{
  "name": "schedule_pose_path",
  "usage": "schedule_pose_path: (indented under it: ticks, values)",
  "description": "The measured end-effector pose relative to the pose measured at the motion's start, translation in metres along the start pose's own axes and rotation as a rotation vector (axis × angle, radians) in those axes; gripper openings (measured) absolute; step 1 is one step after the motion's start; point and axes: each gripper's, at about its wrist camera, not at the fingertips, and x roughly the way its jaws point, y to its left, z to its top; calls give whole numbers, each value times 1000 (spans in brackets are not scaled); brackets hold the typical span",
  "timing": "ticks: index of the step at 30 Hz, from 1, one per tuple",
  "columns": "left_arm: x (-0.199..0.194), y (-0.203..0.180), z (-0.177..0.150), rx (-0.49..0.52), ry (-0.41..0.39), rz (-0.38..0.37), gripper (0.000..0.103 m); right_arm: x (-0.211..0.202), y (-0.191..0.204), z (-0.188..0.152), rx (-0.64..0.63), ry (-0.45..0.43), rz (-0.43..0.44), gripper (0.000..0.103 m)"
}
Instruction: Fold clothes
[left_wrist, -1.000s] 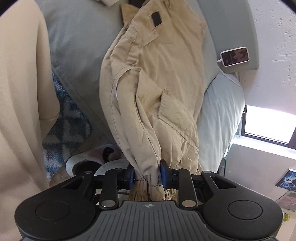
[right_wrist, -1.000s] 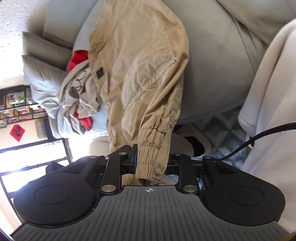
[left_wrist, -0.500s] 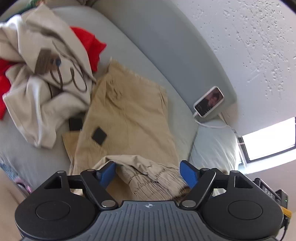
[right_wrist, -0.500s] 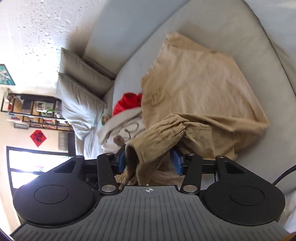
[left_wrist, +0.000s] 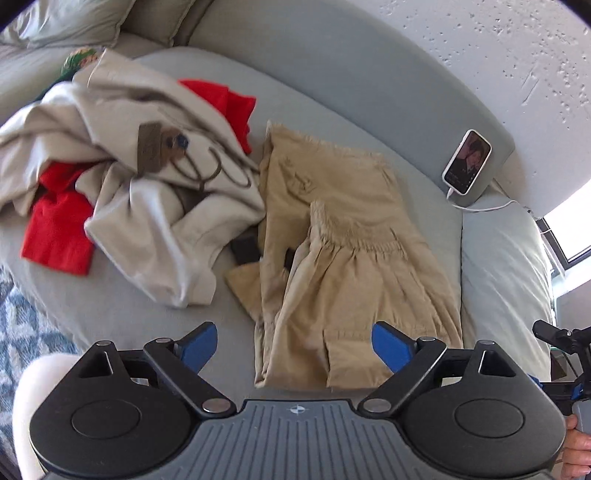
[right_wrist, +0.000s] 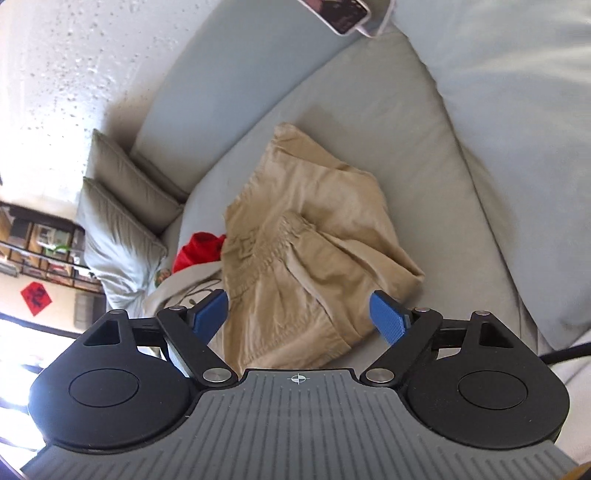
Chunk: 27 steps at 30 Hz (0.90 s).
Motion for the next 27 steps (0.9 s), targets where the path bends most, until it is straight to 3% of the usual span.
schedule_pose_path:
  ticks: [3, 7, 10, 14, 17, 19, 20, 21, 22, 23, 25, 27]
  values:
    - [30, 13, -6, -52, 28, -52, 88, 16, -38, -4, 83, 42, -19, 85]
    - [55, 18, -4, -69, 3, -101, 86, 49, -77, 4, 114, 24, -16, 82]
    - [65, 17, 1, -38, -17, -155, 84, 68, -90, 15, 51, 1, 52, 80]
    - [79, 17, 8, -28, 27, -178, 83, 95, -91, 35, -58, 53, 134, 80]
    - [83, 19, 12, -34, 45, -197, 69, 113, -84, 44, -106, 147, 223, 80]
    - [85, 20, 13, -36, 54, -196, 61, 125, -72, 46, -182, 187, 227, 78]
    - [85, 18, 13, -24, 57, -187, 57, 130, -66, 46, -218, 194, 204, 75]
    - [85, 14, 13, -3, 58, -172, 53, 133, -60, 46, -243, 197, 177, 62]
    - [84, 11, 13, 18, 58, -160, 50, 138, -52, 44, -278, 208, 131, 36]
    - [84, 8, 14, 39, 59, -147, 46, 139, -46, 41, -305, 208, 106, 26]
    - [82, 1, 15, 83, 61, -119, 42, 139, -35, 34, -359, 207, 59, 13]
    - [81, -6, 17, 128, 66, -104, 38, 131, -28, 28, -371, 176, 36, 9]
